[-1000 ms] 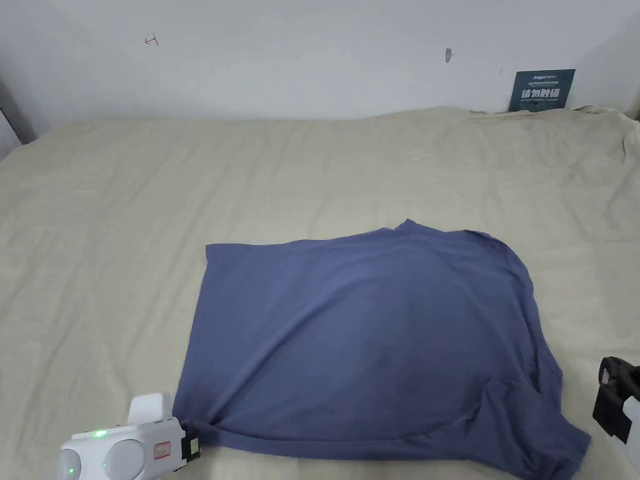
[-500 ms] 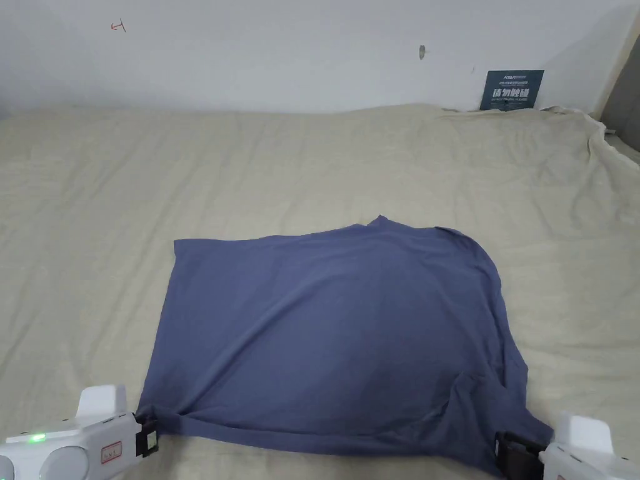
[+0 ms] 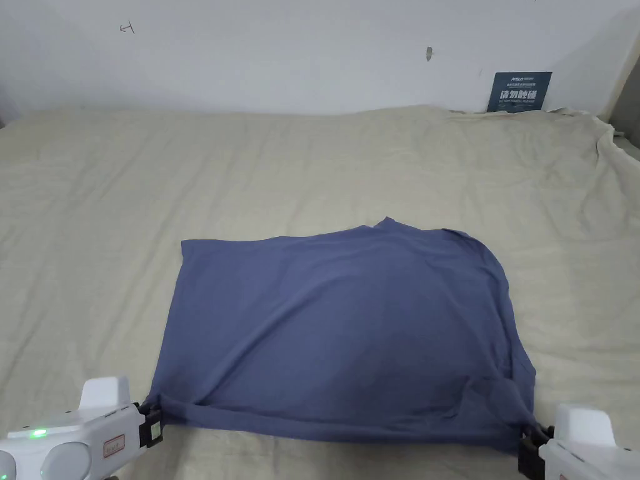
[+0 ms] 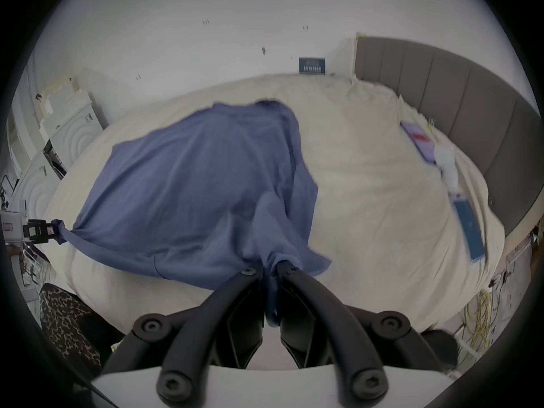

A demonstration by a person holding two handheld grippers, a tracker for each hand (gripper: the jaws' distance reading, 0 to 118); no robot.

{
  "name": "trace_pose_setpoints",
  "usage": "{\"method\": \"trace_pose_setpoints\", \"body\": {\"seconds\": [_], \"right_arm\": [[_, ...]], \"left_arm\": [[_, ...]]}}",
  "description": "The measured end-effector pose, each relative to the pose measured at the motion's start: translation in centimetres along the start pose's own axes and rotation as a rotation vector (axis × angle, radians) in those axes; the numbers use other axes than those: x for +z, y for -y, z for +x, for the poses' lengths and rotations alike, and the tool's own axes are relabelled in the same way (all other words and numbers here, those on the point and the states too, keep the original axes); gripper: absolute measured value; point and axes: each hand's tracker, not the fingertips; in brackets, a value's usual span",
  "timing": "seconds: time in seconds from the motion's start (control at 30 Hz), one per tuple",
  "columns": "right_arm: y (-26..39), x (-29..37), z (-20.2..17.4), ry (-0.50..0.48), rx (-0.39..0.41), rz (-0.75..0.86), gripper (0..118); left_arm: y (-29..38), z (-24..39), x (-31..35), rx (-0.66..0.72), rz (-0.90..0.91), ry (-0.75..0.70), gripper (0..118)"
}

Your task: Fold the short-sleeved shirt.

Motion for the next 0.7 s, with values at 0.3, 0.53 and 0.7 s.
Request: {"method": "trace_pose_setpoints", "body": {"seconds": [0.3, 0.53, 0.7], "right_arm": [[-9.1, -0.3, -1.0, -0.028, 0.116, 0.157, 5], [-14.2, -6.4, -1.4, -0.035, 0.154, 0.102, 5], [-15.5, -11.2, -2.0, 0.005, 0.181, 0.036, 5]], "left_arm": [[-5.4, 0.3, -0.6, -0.018, 0.074, -0.003, 1], [-9.8, 0.6, -5.0, -0.063, 0.085, -0.028, 0], [-11.9, 0.9, -9.6, -0.119, 0.043, -0.104, 0]]}}
